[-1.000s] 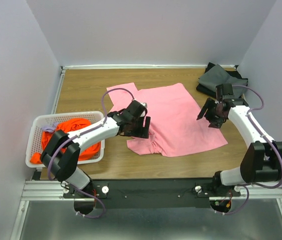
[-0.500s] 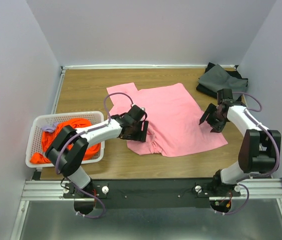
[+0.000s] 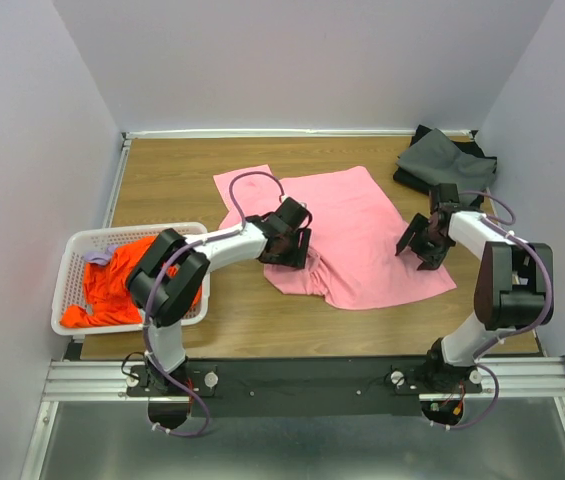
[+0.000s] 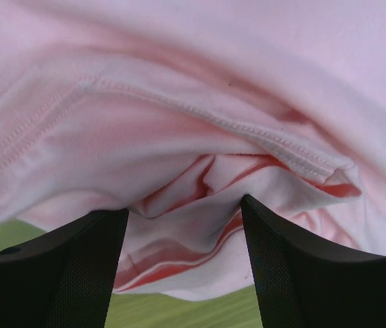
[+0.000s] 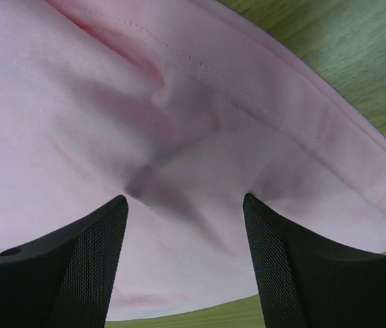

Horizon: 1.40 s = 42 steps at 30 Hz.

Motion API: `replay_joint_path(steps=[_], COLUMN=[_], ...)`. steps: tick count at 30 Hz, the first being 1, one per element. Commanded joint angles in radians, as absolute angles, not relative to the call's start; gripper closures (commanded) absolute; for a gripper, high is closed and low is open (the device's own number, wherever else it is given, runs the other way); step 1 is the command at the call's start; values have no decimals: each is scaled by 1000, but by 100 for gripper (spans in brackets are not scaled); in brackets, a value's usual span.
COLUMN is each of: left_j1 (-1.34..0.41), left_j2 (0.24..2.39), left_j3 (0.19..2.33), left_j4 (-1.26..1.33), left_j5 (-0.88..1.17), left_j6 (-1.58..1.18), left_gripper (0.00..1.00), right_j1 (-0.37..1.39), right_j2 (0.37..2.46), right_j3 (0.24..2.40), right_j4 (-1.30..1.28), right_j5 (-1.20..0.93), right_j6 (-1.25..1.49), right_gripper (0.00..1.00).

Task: Fold and stack the t-shirts
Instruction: Flatten the tshirt out

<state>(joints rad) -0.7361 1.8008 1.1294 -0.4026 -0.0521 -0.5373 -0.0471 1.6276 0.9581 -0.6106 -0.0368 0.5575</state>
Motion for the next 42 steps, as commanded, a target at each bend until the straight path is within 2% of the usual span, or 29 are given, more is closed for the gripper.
replay_joint_path(steps=[1, 5, 8, 15, 19, 27, 35, 42], left_j1=[-730, -726, -709, -655, -611, -607, -606, -604], left_j2=[1896, 1960, 1928, 1734, 1669, 1697, 1772, 1818], left_j3=[1228, 1359, 1416, 1244, 1118, 1065, 1095, 1123], left_j4=[-433, -481, -505, -492, -439, -351, -337, -330], left_j5=[-100, -109, -121, -143, -97, -6, -47, -49], left_j6=[-485, -465, -469, -535, -558, -569, -581, -566], left_gripper=[25, 25, 25, 25, 29, 42, 43, 48], right_j1=[-54, -54, -54, -55, -54, -54, -55, -54], right_j2=[1677, 1712, 1703, 1657, 1635, 1628, 1615, 1608], right_j3=[982, 1026, 1063, 1069, 1043, 1045, 1052, 1042], right_j4=[-578, -577, -578, -581, -581, -584, -586, -589], right_j5=[-44, -57, -67, -106, -120, -114, -115, -115], right_j6=[574, 583, 583, 581, 588, 583, 581, 581], right_gripper=[25, 25, 25, 25, 25, 25, 25, 25])
